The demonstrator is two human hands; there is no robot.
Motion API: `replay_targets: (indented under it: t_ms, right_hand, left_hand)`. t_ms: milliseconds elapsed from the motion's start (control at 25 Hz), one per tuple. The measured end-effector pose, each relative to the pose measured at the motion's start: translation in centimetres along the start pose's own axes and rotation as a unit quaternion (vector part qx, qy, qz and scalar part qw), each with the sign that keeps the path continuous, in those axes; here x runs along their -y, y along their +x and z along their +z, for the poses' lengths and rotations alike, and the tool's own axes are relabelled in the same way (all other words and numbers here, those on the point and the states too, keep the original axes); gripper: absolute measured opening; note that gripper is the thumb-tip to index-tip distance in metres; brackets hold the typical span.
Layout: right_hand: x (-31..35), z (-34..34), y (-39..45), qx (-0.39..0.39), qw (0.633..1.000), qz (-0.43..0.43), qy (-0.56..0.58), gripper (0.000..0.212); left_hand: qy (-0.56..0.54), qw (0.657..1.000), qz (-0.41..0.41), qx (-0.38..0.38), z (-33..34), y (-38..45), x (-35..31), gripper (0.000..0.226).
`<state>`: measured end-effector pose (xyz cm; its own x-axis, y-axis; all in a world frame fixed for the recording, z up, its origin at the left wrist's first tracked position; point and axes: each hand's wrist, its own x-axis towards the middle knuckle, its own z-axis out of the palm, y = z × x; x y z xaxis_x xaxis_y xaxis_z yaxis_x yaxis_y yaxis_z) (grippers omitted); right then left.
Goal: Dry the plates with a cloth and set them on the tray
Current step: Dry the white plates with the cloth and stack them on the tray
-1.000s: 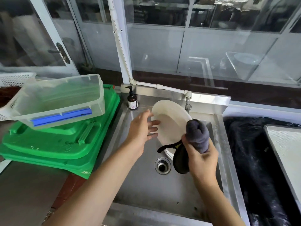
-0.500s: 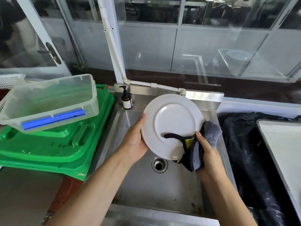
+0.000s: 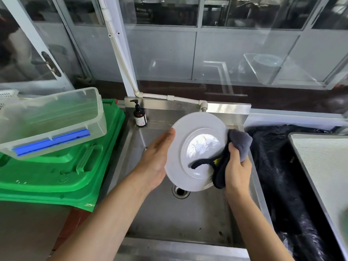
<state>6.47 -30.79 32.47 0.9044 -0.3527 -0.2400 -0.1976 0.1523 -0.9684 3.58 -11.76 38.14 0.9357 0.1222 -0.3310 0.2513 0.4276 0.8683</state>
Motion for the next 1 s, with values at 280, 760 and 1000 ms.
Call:
replay_targets:
  t_ms: [280, 760, 1000]
  right_hand:
    - [1.0, 3.4, -0.2, 0.201, 0.910, -0.322, -0.169, 0.060]
    - [-1.5, 5.0, -4.5, 0.271, 0.862, -0.398, -0.157, 0.054]
    - [-5.6, 2.7, -6.4, 0.259, 0.788, -0.513, -0.219, 0.067]
  left_hand:
    - [0.037, 0.996, 0.025, -0.073, 1.9, 0.1, 0.9, 0.015]
    - [-0.176, 0.977, -0.121, -0.006, 1.8, 0.5, -1.0, 0.027]
    - [-0.075, 0.974, -0.149, -0.152, 0.0, 1.0, -1.2, 0.063]
